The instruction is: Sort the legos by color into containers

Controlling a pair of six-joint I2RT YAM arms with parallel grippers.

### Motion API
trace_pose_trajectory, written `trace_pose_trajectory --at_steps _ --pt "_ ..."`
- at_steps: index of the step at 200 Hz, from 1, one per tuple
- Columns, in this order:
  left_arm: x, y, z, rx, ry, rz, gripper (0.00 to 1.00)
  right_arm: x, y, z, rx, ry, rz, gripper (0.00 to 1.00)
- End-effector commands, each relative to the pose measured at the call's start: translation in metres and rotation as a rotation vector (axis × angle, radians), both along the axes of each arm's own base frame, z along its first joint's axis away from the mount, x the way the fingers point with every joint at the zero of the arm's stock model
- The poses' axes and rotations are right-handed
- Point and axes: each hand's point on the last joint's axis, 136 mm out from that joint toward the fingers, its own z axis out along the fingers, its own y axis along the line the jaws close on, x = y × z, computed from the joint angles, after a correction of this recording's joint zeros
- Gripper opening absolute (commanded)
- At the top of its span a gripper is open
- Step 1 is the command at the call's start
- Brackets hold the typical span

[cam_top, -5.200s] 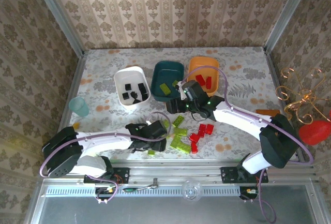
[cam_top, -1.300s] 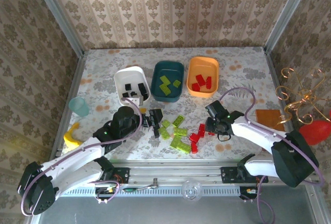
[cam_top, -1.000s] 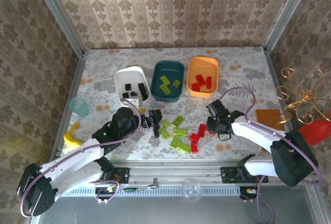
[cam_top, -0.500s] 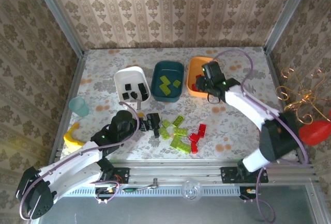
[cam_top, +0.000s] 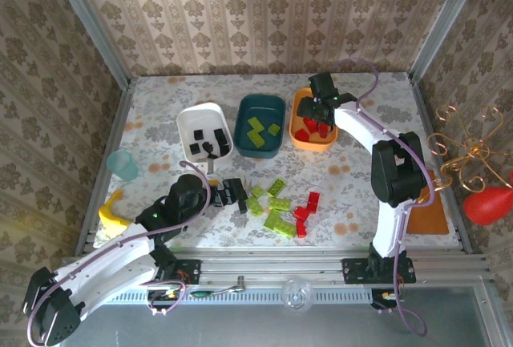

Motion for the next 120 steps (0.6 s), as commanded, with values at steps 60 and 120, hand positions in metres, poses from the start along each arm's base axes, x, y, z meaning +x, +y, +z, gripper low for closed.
trace_pose_trajectory --at_steps 60,120 --pt "-0.005 -0.013 -0.048 0.237 0.155 -0.063 0.77 -0.1 0.051 0.042 0.052 -0.116 0.175 0.69" --pt "-0.022 -0.022 -0.087 0.494 0.238 -0.106 0.71 -0.144 0.038 0.023 0.048 -0.084 0.18 0.69"
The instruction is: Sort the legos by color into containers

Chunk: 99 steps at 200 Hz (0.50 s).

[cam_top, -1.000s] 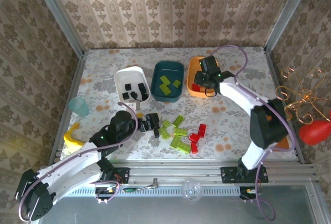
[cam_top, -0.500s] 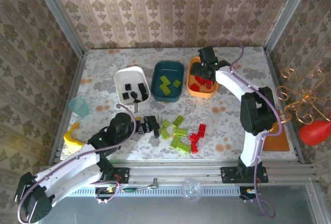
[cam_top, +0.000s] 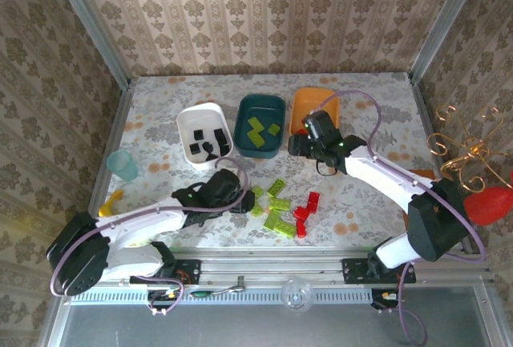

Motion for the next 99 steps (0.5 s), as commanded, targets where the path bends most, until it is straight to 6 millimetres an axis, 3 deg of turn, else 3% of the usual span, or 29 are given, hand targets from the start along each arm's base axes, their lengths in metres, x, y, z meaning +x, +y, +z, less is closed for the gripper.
trace_pose_trajectory --at_steps 1,12,19,67,99 --pt "-0.007 0.011 -0.009 0.122 0.0 0.002 0.7 -0.006 -0.007 0.011 0.021 -0.036 -0.023 0.69" --pt "-0.01 0.013 -0.014 0.137 0.008 0.012 0.65 -0.009 -0.009 0.005 0.016 -0.025 -0.025 0.69" --pt "-0.012 0.014 -0.017 0.141 0.011 0.017 0.63 -0.011 -0.01 0.014 0.028 -0.047 -0.025 0.69" --pt "-0.015 0.005 -0.038 0.13 0.055 0.011 0.61 -0.016 -0.012 0.007 0.025 -0.037 -0.025 0.69" --pt "-0.013 0.001 -0.043 0.123 0.054 0.008 0.51 -0.017 -0.014 0.005 0.02 -0.033 -0.025 0.69"
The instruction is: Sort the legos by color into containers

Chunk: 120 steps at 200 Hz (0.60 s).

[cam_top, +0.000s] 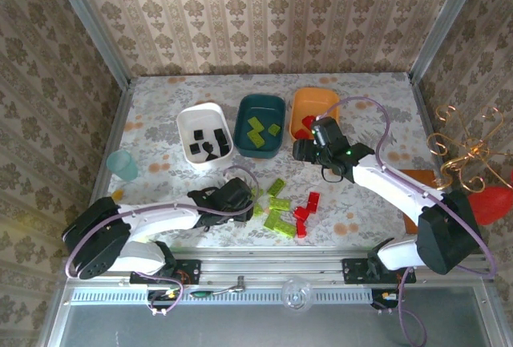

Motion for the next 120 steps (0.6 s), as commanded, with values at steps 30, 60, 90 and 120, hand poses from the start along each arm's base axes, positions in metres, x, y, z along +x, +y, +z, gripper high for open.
trace_pose_trajectory --at_steps 30,60,90,120 --pt "0.0 -0.003 -0.001 -0.025 -0.01 0.007 0.39 -0.003 -0.006 0.0 0.002 -0.01 -0.024 0.7" --pt "-0.001 0.0 0.008 -0.045 -0.021 0.015 0.29 -0.003 -0.007 -0.001 0.001 -0.009 -0.026 0.7" --pt "-0.001 0.003 0.03 -0.08 -0.052 0.021 0.24 -0.004 -0.007 -0.002 0.01 -0.007 -0.029 0.7" --pt "0.026 0.021 0.083 -0.134 -0.159 0.066 0.24 -0.006 -0.005 -0.003 0.02 -0.004 -0.024 0.7"
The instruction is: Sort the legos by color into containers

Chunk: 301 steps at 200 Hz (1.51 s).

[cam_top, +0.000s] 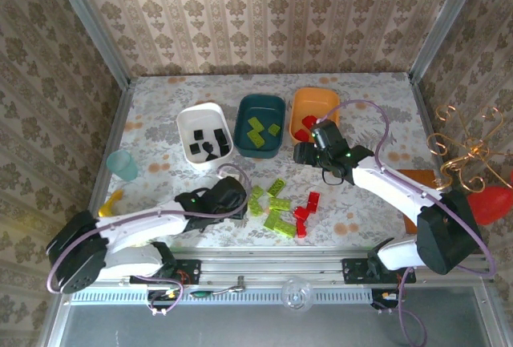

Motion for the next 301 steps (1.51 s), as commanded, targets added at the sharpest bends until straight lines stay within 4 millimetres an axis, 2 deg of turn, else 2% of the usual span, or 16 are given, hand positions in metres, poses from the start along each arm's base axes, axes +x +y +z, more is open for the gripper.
trace_pose_trajectory --at_steps 1,30,51,67,70,81,102,127,154,190,221,257,278,289,295,301 --pt "0.023 0.019 0.04 -0.013 -0.084 0.053 0.24 -0.001 -0.003 0.008 0.028 -0.023 -0.022 0.7" --pt "0.073 0.048 0.088 -0.1 -0.182 0.166 0.27 -0.002 -0.001 0.004 0.036 -0.014 -0.018 0.7" --pt "0.115 0.068 0.099 -0.095 -0.207 0.245 0.28 -0.004 0.0 0.001 0.037 0.001 -0.017 0.7" --pt "0.143 0.077 0.095 -0.067 -0.205 0.282 0.27 -0.006 -0.002 0.0 0.034 0.005 -0.019 0.7" --pt "0.151 0.086 0.093 -0.061 -0.203 0.309 0.27 -0.006 -0.002 0.0 0.035 0.003 -0.02 0.7" --pt "0.17 0.095 0.086 -0.047 -0.192 0.34 0.26 -0.008 -0.003 0.0 0.035 0.005 -0.02 0.7" --pt "0.2 0.102 0.076 -0.037 -0.164 0.367 0.26 -0.012 -0.005 0.001 0.033 0.005 -0.018 0.7" --pt "0.224 0.102 0.07 -0.01 -0.147 0.373 0.26 -0.018 -0.005 0.0 0.042 0.011 -0.009 0.7" --pt "0.239 0.103 0.06 0.006 -0.116 0.379 0.31 -0.024 -0.002 -0.001 0.061 0.02 0.016 0.7" --pt "0.243 0.102 0.063 -0.006 -0.112 0.374 0.5 -0.033 0.008 -0.001 0.086 0.027 0.066 0.71" --pt "0.231 0.093 0.086 -0.077 -0.155 0.347 0.66 -0.04 0.027 -0.001 0.124 0.04 0.143 0.72" --pt "0.193 0.075 0.113 -0.16 -0.216 0.283 0.79 -0.054 0.067 -0.001 0.116 0.043 0.32 0.73" --pt "0.164 0.068 0.12 -0.205 -0.237 0.258 0.85 -0.059 0.084 -0.009 0.055 0.069 0.373 0.73" --pt "0.148 0.066 0.116 -0.221 -0.234 0.248 0.87 -0.057 0.088 -0.024 0.007 0.104 0.367 0.73" --pt "0.139 0.064 0.117 -0.23 -0.24 0.241 0.97 -0.056 0.089 -0.029 -0.01 0.114 0.354 0.73" --pt "0.132 0.065 0.117 -0.234 -0.246 0.243 1.0 -0.054 0.09 -0.035 -0.024 0.127 0.332 0.72"
